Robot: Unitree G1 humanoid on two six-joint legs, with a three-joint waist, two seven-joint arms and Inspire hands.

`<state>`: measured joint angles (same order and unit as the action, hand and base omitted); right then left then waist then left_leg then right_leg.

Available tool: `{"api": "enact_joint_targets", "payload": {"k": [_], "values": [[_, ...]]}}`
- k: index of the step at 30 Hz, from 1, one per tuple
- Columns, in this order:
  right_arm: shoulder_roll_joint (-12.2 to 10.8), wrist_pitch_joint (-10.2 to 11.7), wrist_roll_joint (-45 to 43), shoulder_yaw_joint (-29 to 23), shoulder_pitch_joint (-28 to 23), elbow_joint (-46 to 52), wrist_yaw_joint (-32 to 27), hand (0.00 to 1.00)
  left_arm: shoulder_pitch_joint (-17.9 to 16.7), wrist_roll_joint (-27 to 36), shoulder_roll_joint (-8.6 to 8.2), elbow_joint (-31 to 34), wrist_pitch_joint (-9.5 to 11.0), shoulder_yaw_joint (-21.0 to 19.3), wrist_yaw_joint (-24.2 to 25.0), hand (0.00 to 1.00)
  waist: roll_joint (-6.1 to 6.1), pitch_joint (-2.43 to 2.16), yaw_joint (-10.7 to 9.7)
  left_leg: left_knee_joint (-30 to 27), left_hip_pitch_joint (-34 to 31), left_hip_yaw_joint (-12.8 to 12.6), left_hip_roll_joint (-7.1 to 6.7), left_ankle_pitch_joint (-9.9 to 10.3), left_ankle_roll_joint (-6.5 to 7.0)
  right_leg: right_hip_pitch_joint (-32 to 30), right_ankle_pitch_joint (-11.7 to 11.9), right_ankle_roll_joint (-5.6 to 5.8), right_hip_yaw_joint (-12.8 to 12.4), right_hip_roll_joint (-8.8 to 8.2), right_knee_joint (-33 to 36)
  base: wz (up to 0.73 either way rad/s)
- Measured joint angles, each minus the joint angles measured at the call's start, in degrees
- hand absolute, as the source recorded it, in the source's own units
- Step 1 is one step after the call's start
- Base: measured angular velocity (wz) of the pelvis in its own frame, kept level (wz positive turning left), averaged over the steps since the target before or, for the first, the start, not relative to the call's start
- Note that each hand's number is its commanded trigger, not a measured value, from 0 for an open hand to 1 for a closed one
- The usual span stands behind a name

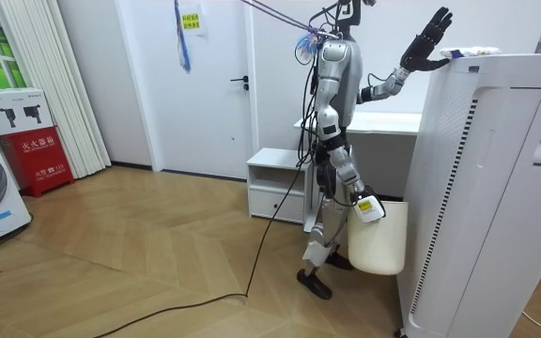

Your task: Pick garbage

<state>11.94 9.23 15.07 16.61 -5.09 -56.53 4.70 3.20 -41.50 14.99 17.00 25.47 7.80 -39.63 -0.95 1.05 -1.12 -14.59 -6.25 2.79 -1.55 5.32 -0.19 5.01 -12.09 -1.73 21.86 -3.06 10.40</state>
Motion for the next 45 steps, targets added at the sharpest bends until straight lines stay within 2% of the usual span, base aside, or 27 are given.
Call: {"api": "enact_joint_targets", "payload": {"k": [3, 4, 5, 12, 19, 25, 34, 36, 37, 40, 42, 43, 45], "values": [[0.51, -0.02, -0.27, -0.11, 0.01, 0.23, 0.21, 1.0, 0.0, 0.0, 0.17, -0.07, 0.01, 0.12, 0.34, 0.0, 0.02, 0.02, -0.27, -0.01, 0.03, -0.31, 0.0, 0.0, 0.0, -0.02, 0.0, 0.0, -0.03, -0.09, 0.14, 0.0], [0.59, -0.03, -0.44, -0.25, 0.01, 0.23, 0.25, 1.0, -0.01, 0.0, 0.19, -0.16, -0.05, 0.12, 0.41, 0.45, 0.02, 0.02, -0.21, 0.0, 0.04, -0.31, 0.0, 0.0, 0.0, 0.01, 0.0, 0.0, -0.03, -0.09, 0.14, 0.0], [0.69, -0.05, -0.73, -0.54, 0.01, 0.43, 0.28, 1.0, -0.01, -0.01, 0.25, -0.22, -0.29, 0.12, 0.58, 1.0, 0.04, 0.04, -0.12, 0.03, 0.04, -0.32, 0.01, 0.0, 0.0, -0.02, 0.0, 0.0, -0.03, -0.08, 0.14, 0.0], [1.23, -0.58, -1.71, -2.23, -0.03, 1.27, 1.43, 1.0, -0.7, -1.38, 0.43, -0.87, -1.14, 0.37, 2.55, 1.0, -0.09, 0.04, 0.02, 0.36, 0.31, -0.65, 0.05, 0.14, 0.24, -0.46, -0.06, 0.11, -0.42, -0.1, -0.13, -0.02], [1.26, -0.6, -1.93, -2.28, -0.08, 1.18, 2.34, 1.0, -2.53, -2.01, 1.38, -1.28, -2.38, 1.44, 5.01, 1.0, -0.34, -0.12, -0.09, 0.41, -0.01, -0.98, 0.1, 0.15, 0.25, -1.17, -0.06, 0.11, -0.89, -0.17, 0.27, -0.03], [1.33, -0.71, -2.18, -2.28, -0.16, 1.13, 2.56, 1.0, -0.76, -1.94, 1.35, -1.22, -3.84, 0.26, 4.21, 1.0, -0.88, -0.5, -0.27, 0.96, 0.59, -1.27, 0.07, 0.14, 0.26, -0.93, -0.06, 0.12, -1.31, -0.26, 0.24, -0.04], [1.33, -1.32, -2.14, -2.35, -0.5, 1.06, 2.86, 1.0, 0.22, -1.86, 1.18, -1.21, -4.25, -1.06, 4.2, 1.0, -0.81, -0.46, -0.28, 1.12, 1.4, -1.28, -0.05, 0.14, 0.26, 0.38, -0.09, 0.17, -1.27, -0.31, 0.19, 0.0], [1.33, -1.37, -1.49, -2.21, -0.5, 1.06, 2.84, 1.0, 0.27, 2.37, 1.1, -1.19, -3.91, -0.59, 4.49, 1.0, -0.37, -0.21, -0.01, 1.48, 2.05, -1.93, 0.02, 0.14, 0.26, 0.81, -0.19, 0.32, -1.45, -0.38, 0.19, -0.04], [1.32, -1.37, -1.45, -2.2, -0.43, 1.06, 2.82, 1.0, 0.29, 3.78, 0.92, -1.14, -3.69, -0.54, 4.78, 1.0, -0.26, -0.21, -0.02, 1.42, 2.02, -1.95, 0.02, 0.14, 0.26, 0.73, -0.21, 0.33, -1.45, -0.4, 0.17, 0.0], [1.24, -1.34, -1.93, -2.02, -0.32, 1.07, 2.68, 1.0, 0.54, 13.23, 0.37, -0.56, -2.77, 0.25, 7.08, 1.0, 0.18, -0.29, 0.1, 1.35, 1.91, -1.95, -0.09, 0.14, 0.26, -0.04, -0.55, 0.45, -1.44, -0.64, 0.33, 0.0], [1.15, -1.35, -1.93, -2.07, -0.24, 1.08, 2.73, 1.0, 0.55, 24.59, -0.2, 1.02, -2.64, 0.21, 11.35, 1.0, 0.46, -0.32, 0.41, 1.38, 1.65, -2.12, -0.11, 0.14, 0.26, -0.3, -0.58, 0.5, -1.48, -0.71, 0.33, 0.0], [1.09, -1.35, -1.94, -2.1, -0.24, 1.08, 2.77, 1.0, 0.56, 27.52, -0.43, 1.6, -2.69, 0.19, 12.6, 1.0, 0.61, -0.35, 0.33, 1.39, 1.6, -2.08, -0.12, 0.14, 0.26, -0.33, -0.58, 0.5, -1.47, -0.71, 0.33, 0.0], [0.47, -1.36, -2.07, -1.68, -0.2, 1.21, 2.95, 1.0, 0.57, 41.61, -1.22, 4.62, -2.86, 1.45, 17.9, 1.0, 1.27, -0.67, 0.42, 1.39, 1.64, -2.2, -0.15, 0.14, 0.26, -0.16, -0.57, 0.5, -1.31, -0.71, 0.23, 0.0]]}}
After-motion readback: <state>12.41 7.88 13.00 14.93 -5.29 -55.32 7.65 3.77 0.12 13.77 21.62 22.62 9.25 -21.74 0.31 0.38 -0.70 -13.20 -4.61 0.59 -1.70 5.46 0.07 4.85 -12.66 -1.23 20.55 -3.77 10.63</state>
